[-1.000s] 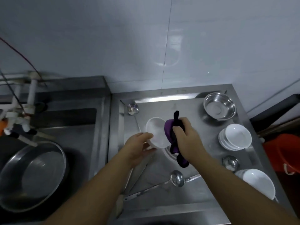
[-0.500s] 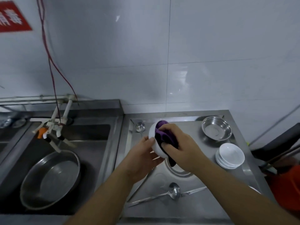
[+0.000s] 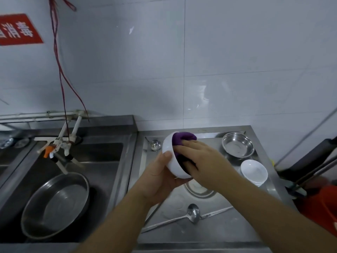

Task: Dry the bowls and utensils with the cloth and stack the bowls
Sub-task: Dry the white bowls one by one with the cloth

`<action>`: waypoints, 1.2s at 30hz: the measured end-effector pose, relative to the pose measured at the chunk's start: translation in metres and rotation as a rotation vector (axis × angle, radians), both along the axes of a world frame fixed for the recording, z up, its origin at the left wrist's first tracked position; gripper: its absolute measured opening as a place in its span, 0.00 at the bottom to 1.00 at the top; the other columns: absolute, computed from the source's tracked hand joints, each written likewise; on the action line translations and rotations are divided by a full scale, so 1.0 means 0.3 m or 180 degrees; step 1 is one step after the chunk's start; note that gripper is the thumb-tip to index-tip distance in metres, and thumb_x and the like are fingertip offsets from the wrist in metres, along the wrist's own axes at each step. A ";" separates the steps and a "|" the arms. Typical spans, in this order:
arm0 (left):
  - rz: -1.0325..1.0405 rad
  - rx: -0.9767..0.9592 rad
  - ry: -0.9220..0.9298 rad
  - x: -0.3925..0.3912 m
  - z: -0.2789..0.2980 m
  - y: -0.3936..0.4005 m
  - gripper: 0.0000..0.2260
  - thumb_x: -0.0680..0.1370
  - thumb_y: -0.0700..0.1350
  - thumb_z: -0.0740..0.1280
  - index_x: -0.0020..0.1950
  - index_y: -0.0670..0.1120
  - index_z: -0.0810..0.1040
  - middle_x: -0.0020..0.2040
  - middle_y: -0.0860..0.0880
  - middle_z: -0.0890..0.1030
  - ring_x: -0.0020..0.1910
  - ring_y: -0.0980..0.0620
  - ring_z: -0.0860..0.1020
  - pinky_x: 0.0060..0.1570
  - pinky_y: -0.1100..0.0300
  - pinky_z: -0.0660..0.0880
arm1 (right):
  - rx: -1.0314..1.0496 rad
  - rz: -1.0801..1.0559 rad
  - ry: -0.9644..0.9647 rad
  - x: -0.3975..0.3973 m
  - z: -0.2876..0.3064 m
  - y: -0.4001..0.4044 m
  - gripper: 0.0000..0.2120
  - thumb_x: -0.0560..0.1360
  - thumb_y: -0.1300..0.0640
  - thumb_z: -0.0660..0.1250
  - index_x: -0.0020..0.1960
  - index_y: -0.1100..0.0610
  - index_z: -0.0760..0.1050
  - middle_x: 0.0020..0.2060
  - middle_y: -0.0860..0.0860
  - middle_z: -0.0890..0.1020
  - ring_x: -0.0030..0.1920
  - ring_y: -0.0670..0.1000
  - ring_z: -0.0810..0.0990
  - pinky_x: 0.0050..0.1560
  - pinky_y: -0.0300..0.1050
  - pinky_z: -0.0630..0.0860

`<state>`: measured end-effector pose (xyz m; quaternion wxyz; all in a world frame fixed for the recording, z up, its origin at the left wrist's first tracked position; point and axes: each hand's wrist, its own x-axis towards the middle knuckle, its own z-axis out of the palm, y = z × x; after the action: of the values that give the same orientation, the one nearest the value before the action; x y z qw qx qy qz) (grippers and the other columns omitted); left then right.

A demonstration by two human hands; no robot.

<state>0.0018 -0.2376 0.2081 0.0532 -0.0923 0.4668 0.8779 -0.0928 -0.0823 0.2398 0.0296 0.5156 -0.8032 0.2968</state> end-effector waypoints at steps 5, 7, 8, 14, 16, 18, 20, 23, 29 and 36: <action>0.0246 -0.0280 0.0112 -0.027 0.079 -0.111 0.48 0.68 0.59 0.82 0.80 0.41 0.66 0.75 0.31 0.72 0.73 0.28 0.73 0.69 0.26 0.70 | 0.0308 -0.0600 -0.0493 0.021 0.118 -0.133 0.10 0.84 0.51 0.60 0.62 0.47 0.77 0.49 0.46 0.84 0.46 0.51 0.82 0.46 0.49 0.80; 0.0312 -0.0421 0.0071 -0.025 0.102 -0.182 0.49 0.66 0.58 0.84 0.79 0.42 0.66 0.74 0.31 0.73 0.68 0.29 0.76 0.62 0.31 0.76 | 0.0471 -0.0820 -0.0898 0.036 0.169 -0.202 0.10 0.84 0.49 0.57 0.56 0.50 0.75 0.42 0.49 0.83 0.40 0.53 0.82 0.43 0.52 0.80; 0.0307 -0.0465 0.0076 -0.018 0.108 -0.216 0.49 0.64 0.58 0.85 0.79 0.43 0.67 0.73 0.32 0.74 0.67 0.31 0.78 0.60 0.34 0.78 | 0.0587 -0.0892 -0.1116 0.042 0.191 -0.233 0.10 0.84 0.48 0.57 0.56 0.50 0.75 0.42 0.50 0.83 0.40 0.53 0.82 0.44 0.53 0.81; -0.0145 -0.0186 0.0264 0.036 0.097 -0.358 0.54 0.66 0.59 0.84 0.82 0.39 0.61 0.76 0.28 0.69 0.72 0.21 0.68 0.67 0.18 0.63 | 0.0821 -0.0860 -0.2303 0.081 0.290 -0.338 0.10 0.80 0.54 0.61 0.55 0.56 0.79 0.47 0.57 0.84 0.46 0.61 0.85 0.49 0.55 0.82; -0.0340 -0.0109 0.0333 0.063 0.080 -0.373 0.52 0.68 0.60 0.82 0.82 0.38 0.60 0.75 0.26 0.67 0.72 0.18 0.65 0.67 0.16 0.60 | 0.0502 -0.0822 -0.3314 0.102 0.294 -0.342 0.10 0.76 0.56 0.65 0.52 0.59 0.81 0.42 0.60 0.84 0.39 0.64 0.85 0.40 0.54 0.82; -0.0492 -0.0063 0.0446 0.095 0.059 -0.372 0.50 0.71 0.62 0.80 0.82 0.38 0.61 0.76 0.25 0.65 0.74 0.20 0.64 0.68 0.16 0.57 | 0.0167 -0.0739 -0.4023 0.123 0.291 -0.344 0.07 0.72 0.57 0.68 0.46 0.60 0.80 0.39 0.59 0.82 0.38 0.60 0.82 0.39 0.51 0.80; -0.0575 0.0047 0.0560 0.125 0.038 -0.364 0.48 0.74 0.63 0.77 0.81 0.36 0.61 0.76 0.23 0.63 0.74 0.21 0.65 0.70 0.16 0.54 | -0.0306 -0.0680 -0.4421 0.146 0.260 -0.349 0.04 0.69 0.56 0.72 0.40 0.57 0.81 0.38 0.57 0.80 0.39 0.56 0.80 0.45 0.49 0.78; -0.0536 0.0235 0.0674 0.148 0.034 -0.364 0.48 0.75 0.63 0.75 0.80 0.31 0.60 0.73 0.22 0.66 0.70 0.27 0.70 0.70 0.26 0.64 | -0.1360 -0.0648 -0.5412 0.186 0.200 -0.361 0.07 0.71 0.54 0.75 0.37 0.56 0.85 0.37 0.56 0.83 0.39 0.53 0.84 0.46 0.47 0.81; -0.0134 0.0449 0.0445 0.145 0.058 -0.351 0.46 0.71 0.61 0.80 0.79 0.38 0.67 0.72 0.29 0.73 0.68 0.32 0.76 0.66 0.40 0.78 | -0.2113 -0.1031 -0.4289 0.230 0.143 -0.427 0.08 0.80 0.57 0.68 0.49 0.52 0.86 0.43 0.53 0.87 0.45 0.52 0.86 0.48 0.49 0.81; 0.0032 0.0138 0.0398 0.101 0.068 -0.330 0.48 0.70 0.59 0.82 0.82 0.42 0.63 0.76 0.33 0.72 0.73 0.29 0.73 0.69 0.29 0.72 | 0.0393 -0.1137 -0.1371 0.174 0.213 -0.403 0.11 0.82 0.51 0.59 0.60 0.43 0.77 0.42 0.49 0.83 0.33 0.49 0.83 0.33 0.44 0.80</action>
<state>0.0321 -0.3366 0.2285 0.0215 -0.0385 0.4495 0.8922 -0.0405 -0.2033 0.3036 -0.1214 0.2918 -0.8857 0.3401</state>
